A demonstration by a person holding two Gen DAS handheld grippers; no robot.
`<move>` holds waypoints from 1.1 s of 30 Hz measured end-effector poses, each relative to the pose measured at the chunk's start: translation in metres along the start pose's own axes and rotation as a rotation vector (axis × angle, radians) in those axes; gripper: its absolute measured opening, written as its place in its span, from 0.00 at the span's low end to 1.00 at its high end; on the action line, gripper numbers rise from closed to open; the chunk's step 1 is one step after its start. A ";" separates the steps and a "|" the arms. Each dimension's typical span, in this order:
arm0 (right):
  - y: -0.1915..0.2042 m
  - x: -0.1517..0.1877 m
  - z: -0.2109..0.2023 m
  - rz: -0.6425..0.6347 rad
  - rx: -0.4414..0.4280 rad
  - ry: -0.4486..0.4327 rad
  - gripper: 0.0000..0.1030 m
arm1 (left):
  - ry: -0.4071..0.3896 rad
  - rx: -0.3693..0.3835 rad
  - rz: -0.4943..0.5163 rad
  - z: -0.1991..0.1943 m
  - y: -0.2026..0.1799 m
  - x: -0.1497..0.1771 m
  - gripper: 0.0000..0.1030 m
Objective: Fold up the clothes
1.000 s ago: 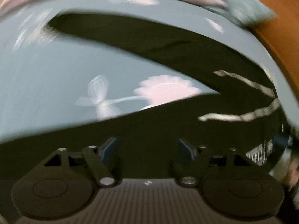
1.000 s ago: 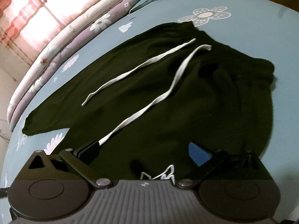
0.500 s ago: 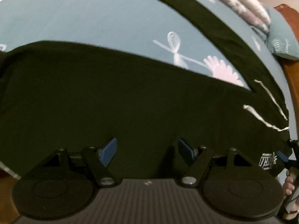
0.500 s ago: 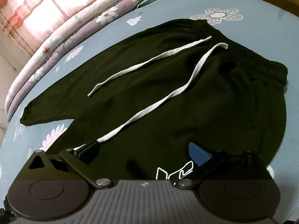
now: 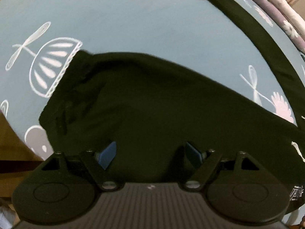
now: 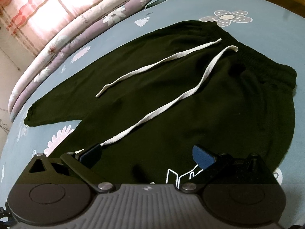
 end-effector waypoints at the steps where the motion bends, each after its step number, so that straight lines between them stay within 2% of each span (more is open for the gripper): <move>1: 0.000 0.000 0.000 0.000 -0.001 0.000 1.00 | 0.003 -0.007 0.006 -0.002 0.003 0.002 0.78; 6: -0.001 -0.001 0.001 0.014 0.000 -0.001 1.00 | 0.017 -0.044 0.033 -0.013 0.015 0.012 0.77; 11: 0.002 0.001 0.002 0.008 -0.003 0.005 1.00 | 0.020 0.012 0.098 -0.021 0.003 0.023 0.78; 15: 0.000 0.002 0.003 0.016 -0.003 0.013 1.00 | 0.038 -0.063 0.154 -0.016 0.009 0.034 0.78; 17: -0.001 0.001 0.002 0.020 -0.003 0.011 1.00 | 0.035 -0.061 0.137 -0.019 0.010 0.034 0.78; 22: 0.001 0.002 0.002 0.006 -0.001 0.011 1.00 | -0.040 -0.004 0.166 -0.031 -0.012 0.015 0.78; 26: 0.002 0.004 0.003 -0.012 0.001 0.016 1.00 | -0.091 0.022 0.163 -0.013 -0.022 -0.014 0.78; 30: 0.002 0.004 0.004 -0.019 0.003 0.022 1.00 | -0.094 -0.011 0.110 0.011 -0.010 -0.031 0.78; 33: 0.003 0.004 0.005 -0.022 0.004 0.024 1.00 | -0.087 -0.093 0.094 0.022 0.010 -0.032 0.78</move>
Point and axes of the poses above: each gripper's, at about its wrist camera, not at the fingertips, and z roughly the way its jaws point, y to its left, x to its underside, the point moved 6 cm from there along z, roughly the way its jaws point, and after that the axes turned 14 degrees about -y, right-handed, at the moved point
